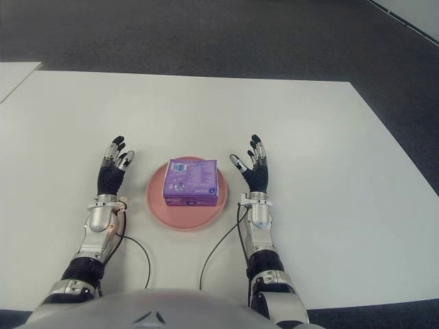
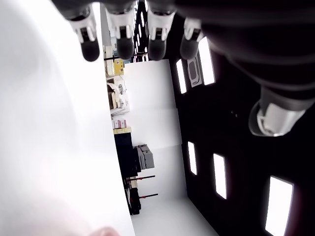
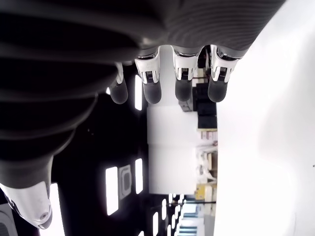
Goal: Put the tissue paper into the plate.
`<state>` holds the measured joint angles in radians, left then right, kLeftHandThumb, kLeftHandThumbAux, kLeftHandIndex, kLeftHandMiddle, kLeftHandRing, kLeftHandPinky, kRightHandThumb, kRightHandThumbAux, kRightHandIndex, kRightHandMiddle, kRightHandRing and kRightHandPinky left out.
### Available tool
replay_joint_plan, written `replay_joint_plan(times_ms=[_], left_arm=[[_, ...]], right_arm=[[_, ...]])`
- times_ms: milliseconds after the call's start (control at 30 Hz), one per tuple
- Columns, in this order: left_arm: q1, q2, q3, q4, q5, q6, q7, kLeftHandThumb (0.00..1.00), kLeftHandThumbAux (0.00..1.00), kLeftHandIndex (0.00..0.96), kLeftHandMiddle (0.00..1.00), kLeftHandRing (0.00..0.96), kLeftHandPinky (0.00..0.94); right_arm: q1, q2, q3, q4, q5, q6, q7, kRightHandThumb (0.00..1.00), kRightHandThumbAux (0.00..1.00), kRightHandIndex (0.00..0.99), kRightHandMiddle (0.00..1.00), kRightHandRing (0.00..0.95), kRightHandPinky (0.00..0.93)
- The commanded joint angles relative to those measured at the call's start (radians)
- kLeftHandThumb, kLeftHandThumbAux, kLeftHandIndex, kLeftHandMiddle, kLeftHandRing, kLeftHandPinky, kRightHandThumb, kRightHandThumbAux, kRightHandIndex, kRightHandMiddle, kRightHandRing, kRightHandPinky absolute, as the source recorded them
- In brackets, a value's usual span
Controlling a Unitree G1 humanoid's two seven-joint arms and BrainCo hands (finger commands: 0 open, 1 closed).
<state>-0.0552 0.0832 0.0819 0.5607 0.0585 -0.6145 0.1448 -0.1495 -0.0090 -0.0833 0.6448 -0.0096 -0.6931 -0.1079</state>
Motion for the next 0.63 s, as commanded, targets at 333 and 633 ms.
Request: replay_joint_plan(times_ms=[333, 633], left_arm=[[0.011, 0.003, 0.011, -0.004, 0.008, 0.021, -0.004, 0.0, 0.431, 0.0, 0.0, 0.0, 0.0], [0.008, 0.004, 0.012, -0.008, 0.001, 0.035, -0.013, 0.0, 0.441, 0.0, 0.0, 0.0, 0.0]], right_arm=[[0.116, -0.004, 0.005, -0.076, 0.004, 0.107, 0.036, 0.039, 0.612, 0.0, 0.0, 0.0, 0.0], [0.143, -0.015, 0.014, -0.142, 0.01, 0.189, 0.073, 0.062, 0.639, 0.0, 0.0, 0.0, 0.002]])
